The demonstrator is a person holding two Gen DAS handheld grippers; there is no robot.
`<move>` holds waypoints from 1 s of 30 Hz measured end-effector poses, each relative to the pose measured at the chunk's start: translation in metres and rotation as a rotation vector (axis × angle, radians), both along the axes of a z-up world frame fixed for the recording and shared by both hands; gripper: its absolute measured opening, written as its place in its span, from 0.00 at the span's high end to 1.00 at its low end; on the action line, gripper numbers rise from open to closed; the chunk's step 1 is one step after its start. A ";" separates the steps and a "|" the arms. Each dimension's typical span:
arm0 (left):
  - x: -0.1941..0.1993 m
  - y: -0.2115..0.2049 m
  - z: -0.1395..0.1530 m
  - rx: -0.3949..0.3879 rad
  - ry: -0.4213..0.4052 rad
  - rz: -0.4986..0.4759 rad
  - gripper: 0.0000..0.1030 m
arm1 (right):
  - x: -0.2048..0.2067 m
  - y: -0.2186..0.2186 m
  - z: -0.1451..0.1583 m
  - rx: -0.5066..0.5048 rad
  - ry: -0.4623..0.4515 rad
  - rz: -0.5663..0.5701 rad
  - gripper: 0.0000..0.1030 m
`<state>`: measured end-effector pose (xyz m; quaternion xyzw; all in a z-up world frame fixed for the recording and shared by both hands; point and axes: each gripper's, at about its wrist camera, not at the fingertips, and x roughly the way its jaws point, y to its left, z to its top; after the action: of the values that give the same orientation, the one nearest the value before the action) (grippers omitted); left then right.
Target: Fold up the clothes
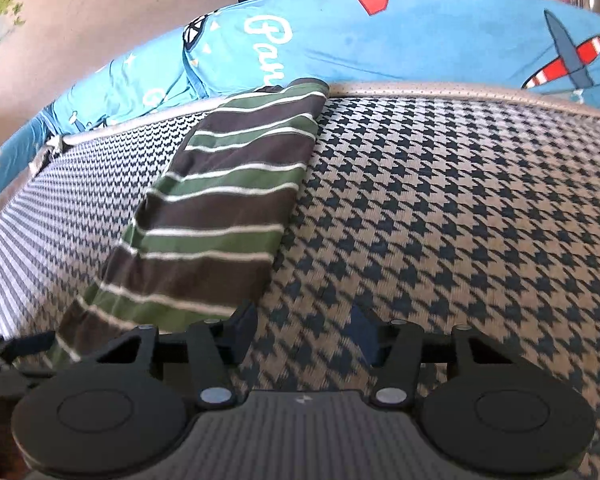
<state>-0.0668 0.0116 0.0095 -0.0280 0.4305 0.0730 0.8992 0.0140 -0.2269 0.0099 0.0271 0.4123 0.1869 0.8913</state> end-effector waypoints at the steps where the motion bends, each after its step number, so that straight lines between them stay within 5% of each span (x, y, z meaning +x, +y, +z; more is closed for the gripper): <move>1: 0.003 0.000 0.001 -0.005 0.005 0.000 0.00 | 0.004 0.000 0.000 0.006 0.002 0.001 0.49; 20: 0.068 -0.016 0.005 -0.028 0.099 -0.021 0.00 | 0.076 0.006 0.001 0.087 0.005 0.042 0.47; 30: 0.081 0.000 0.015 -0.057 0.011 0.086 0.00 | 0.115 0.013 -0.003 0.149 0.001 0.029 0.47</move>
<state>0.0143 0.0111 0.0247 -0.0719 0.4359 0.0994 0.8916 0.1293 -0.2143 0.0069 0.0875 0.3980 0.2300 0.8838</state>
